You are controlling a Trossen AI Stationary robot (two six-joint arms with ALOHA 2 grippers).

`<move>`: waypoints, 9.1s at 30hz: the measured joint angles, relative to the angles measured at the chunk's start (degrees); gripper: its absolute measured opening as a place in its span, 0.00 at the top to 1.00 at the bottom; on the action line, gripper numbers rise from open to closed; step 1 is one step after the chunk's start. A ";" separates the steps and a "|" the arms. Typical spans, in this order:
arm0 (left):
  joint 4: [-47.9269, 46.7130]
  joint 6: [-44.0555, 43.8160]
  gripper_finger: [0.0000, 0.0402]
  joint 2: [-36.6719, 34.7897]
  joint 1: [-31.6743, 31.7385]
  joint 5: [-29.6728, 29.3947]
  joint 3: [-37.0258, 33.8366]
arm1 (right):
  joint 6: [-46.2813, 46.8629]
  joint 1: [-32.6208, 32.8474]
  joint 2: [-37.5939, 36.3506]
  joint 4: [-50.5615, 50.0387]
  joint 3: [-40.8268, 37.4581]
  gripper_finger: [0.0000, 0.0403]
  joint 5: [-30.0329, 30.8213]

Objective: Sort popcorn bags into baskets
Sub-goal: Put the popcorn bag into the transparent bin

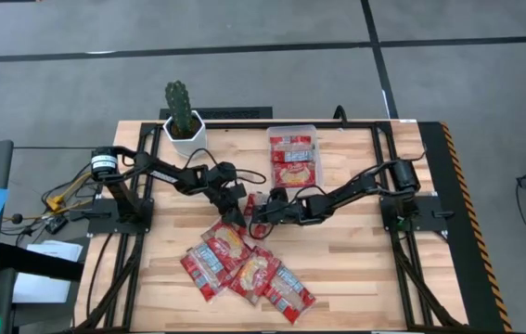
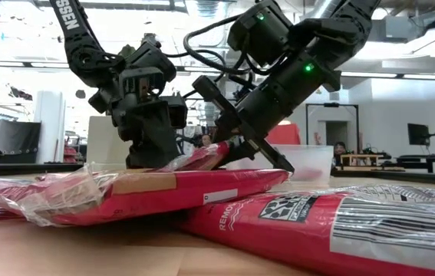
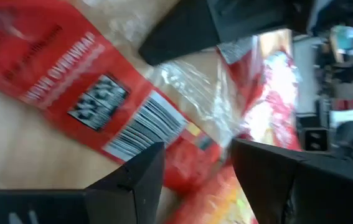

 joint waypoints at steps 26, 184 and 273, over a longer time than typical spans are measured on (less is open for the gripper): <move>-2.38 -7.19 0.56 -29.61 5.38 4.63 0.07 | -34.96 -9.40 -29.68 -17.44 0.11 0.92 -2.49; -12.73 -76.21 0.75 -5.29 -46.45 -71.34 -4.87 | -27.44 -5.28 10.08 -5.63 15.10 0.43 -32.74; -5.91 -40.53 0.75 -26.43 -29.93 -60.79 -4.98 | -117.73 -31.96 -19.65 -63.93 16.24 0.84 -25.39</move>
